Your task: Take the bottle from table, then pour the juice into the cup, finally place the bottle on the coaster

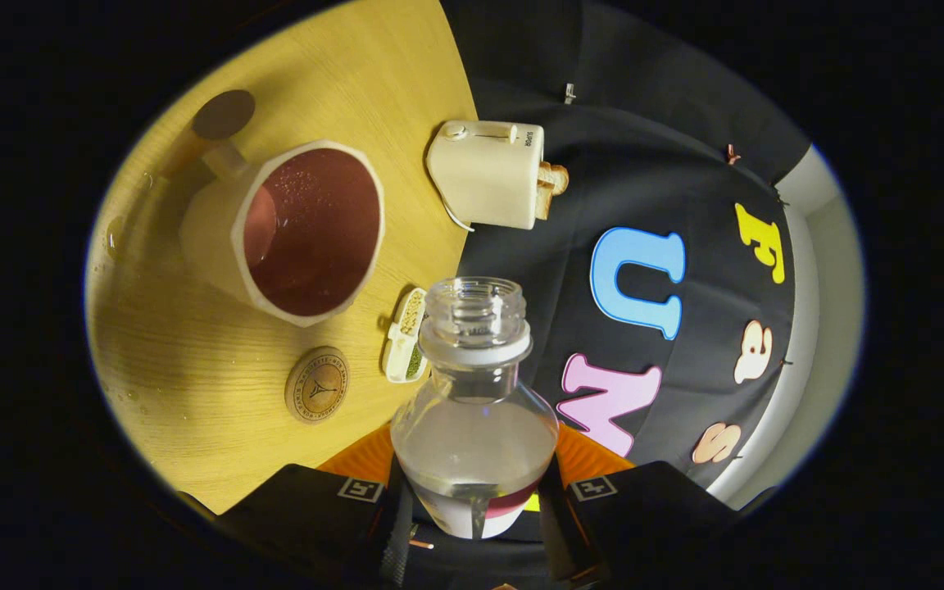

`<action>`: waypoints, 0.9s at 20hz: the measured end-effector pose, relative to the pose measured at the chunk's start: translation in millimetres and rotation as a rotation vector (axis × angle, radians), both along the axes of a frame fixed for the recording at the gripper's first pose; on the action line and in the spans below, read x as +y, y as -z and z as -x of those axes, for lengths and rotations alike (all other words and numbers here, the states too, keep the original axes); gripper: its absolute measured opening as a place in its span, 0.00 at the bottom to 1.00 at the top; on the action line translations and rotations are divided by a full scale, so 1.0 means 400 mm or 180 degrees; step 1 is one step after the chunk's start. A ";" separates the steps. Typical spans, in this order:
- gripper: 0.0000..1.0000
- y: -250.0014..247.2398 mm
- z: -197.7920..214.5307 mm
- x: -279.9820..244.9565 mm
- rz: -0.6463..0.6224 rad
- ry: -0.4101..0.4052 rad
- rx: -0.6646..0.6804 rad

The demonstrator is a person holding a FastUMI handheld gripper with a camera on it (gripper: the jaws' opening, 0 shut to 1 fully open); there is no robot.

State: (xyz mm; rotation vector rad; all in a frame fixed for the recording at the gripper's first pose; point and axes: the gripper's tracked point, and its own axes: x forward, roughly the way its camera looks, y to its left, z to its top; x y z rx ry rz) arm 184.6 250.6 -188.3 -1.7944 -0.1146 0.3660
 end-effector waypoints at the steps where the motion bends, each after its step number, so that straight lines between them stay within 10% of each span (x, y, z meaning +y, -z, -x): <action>1: 0.67 -0.004 -0.005 0.008 0.0054 -0.0039 -0.0027; 18: 0.67 -0.026 -0.042 0.044 0.0664 -0.0429 -0.0247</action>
